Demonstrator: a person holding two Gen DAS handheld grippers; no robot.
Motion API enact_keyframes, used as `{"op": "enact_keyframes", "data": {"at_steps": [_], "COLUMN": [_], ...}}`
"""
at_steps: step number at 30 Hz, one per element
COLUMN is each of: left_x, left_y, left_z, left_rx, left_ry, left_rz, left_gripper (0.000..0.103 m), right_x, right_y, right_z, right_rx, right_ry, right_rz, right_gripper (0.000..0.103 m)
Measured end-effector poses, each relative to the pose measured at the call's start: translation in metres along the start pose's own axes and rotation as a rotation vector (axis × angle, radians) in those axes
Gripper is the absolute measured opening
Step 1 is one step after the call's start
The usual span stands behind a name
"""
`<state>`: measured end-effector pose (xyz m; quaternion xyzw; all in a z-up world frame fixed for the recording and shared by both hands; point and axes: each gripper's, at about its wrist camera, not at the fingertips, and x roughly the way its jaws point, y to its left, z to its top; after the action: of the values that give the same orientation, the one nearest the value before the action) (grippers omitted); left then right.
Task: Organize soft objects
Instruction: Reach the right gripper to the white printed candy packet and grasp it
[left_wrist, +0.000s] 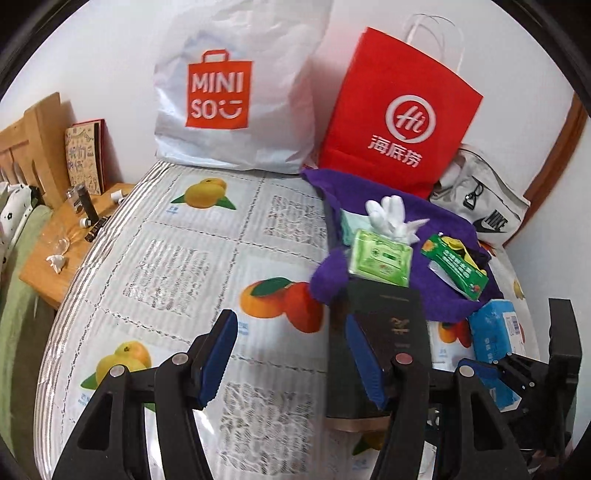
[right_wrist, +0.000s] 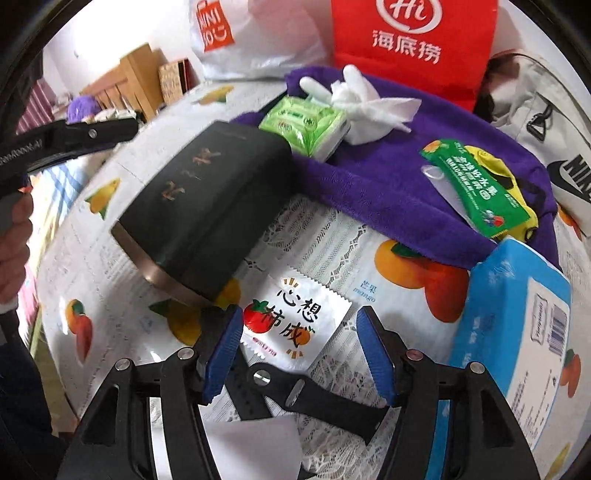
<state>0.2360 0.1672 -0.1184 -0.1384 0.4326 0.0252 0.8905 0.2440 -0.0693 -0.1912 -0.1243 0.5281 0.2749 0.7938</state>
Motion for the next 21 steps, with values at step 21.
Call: {"op": "enact_keyframes", "data": {"at_steps": [21], "left_x": [0.019], "left_y": [0.048], "left_z": [-0.001], "left_rx": [-0.094], "left_ry": [0.015], "left_rz": [-0.016], "left_gripper": [0.059], "right_x": [0.025], "right_y": [0.026], "right_z": [0.004], "right_rx": [-0.114], "right_ry": [0.048], "right_rz": [-0.048], "right_gripper": [0.052]}}
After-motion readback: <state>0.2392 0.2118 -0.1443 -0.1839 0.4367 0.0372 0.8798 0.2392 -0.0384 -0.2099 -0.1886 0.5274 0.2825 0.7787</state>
